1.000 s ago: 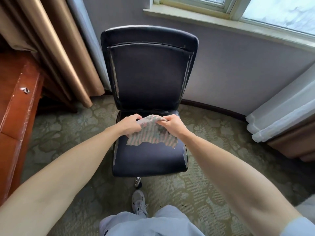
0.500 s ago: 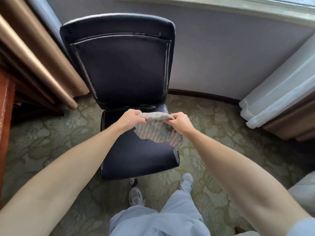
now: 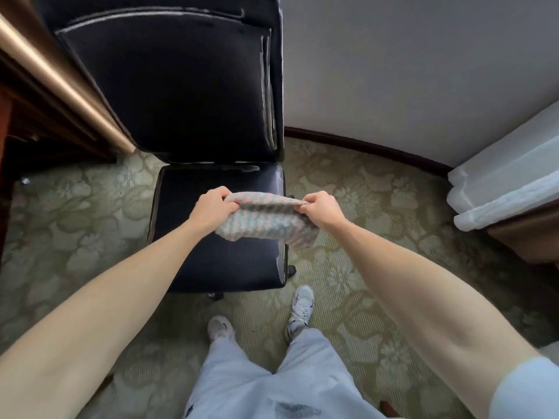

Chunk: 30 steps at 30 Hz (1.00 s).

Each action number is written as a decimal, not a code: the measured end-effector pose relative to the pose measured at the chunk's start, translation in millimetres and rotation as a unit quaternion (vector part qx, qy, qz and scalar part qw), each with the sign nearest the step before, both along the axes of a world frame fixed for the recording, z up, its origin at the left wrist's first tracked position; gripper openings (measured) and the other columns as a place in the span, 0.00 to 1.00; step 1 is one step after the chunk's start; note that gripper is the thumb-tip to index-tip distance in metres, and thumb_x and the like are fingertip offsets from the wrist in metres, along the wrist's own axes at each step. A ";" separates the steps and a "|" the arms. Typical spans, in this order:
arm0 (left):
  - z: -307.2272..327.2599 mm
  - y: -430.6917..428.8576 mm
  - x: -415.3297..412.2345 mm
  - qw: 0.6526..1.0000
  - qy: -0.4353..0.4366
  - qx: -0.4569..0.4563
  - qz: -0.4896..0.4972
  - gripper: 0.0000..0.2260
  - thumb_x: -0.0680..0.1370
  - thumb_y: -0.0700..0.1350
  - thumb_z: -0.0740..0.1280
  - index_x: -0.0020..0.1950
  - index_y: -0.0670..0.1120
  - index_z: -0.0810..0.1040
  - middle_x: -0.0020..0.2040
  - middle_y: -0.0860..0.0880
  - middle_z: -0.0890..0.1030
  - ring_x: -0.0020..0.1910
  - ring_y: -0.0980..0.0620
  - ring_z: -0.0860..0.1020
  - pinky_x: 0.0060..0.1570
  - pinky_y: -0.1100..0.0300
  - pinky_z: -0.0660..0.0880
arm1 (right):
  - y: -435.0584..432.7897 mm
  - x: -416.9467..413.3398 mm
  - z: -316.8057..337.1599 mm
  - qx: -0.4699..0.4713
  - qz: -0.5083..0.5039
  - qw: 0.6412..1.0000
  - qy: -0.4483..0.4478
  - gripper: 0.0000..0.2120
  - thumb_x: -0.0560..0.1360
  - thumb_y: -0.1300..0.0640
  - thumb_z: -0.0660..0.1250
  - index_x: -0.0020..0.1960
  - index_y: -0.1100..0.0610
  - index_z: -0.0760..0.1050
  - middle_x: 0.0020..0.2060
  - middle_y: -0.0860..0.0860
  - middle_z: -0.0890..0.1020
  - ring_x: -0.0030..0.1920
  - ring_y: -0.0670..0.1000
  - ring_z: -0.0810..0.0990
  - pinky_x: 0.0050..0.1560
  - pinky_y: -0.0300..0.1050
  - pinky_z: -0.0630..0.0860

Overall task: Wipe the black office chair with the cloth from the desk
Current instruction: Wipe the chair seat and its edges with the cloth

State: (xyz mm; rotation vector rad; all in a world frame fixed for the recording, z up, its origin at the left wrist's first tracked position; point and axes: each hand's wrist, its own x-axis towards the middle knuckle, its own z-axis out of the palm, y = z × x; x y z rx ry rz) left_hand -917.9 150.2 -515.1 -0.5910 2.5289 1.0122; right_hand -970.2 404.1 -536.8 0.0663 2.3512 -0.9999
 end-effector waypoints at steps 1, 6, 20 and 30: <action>-1.8 3.6 3.1 1.000 -0.003 -0.006 0.003 0.02 0.75 0.48 0.67 0.46 0.53 0.77 0.44 0.52 0.81 0.44 0.52 0.79 0.46 0.50 0.77 | 0.4 -1.3 -4.2 0.002 0.011 1.000 -0.005 0.05 0.74 0.51 0.70 0.40 0.50 0.81 0.37 0.49 0.84 0.42 0.51 0.83 0.48 0.50 0.80; -19.9 10.9 11.2 0.999 -0.015 -0.031 0.018 0.03 0.76 0.53 0.64 0.46 0.55 0.73 0.43 0.51 0.80 0.43 0.51 0.79 0.42 0.51 0.75 | -3.3 -7.4 -33.2 0.009 0.055 0.998 -0.016 0.07 0.75 0.49 0.69 0.44 0.52 0.82 0.37 0.50 0.84 0.42 0.53 0.82 0.46 0.51 0.80; -188.3 -2.9 7.4 0.991 0.082 -0.087 0.054 0.05 0.76 0.53 0.60 0.47 0.53 0.71 0.39 0.51 0.77 0.37 0.52 0.75 0.30 0.56 0.65 | -41.0 -51.8 -204.6 0.077 0.093 0.983 0.136 0.11 0.74 0.46 0.69 0.42 0.55 0.78 0.40 0.51 0.82 0.44 0.55 0.80 0.45 0.48 0.76; -289.6 -17.0 -16.5 0.983 0.141 -0.113 0.032 0.07 0.77 0.52 0.62 0.41 0.52 0.68 0.32 0.50 0.76 0.32 0.49 0.73 0.32 0.53 0.69 | -67.4 -88.6 -292.9 0.158 0.165 0.928 0.294 0.12 0.75 0.47 0.66 0.52 0.55 0.74 0.48 0.56 0.82 0.50 0.62 0.78 0.45 0.50 0.70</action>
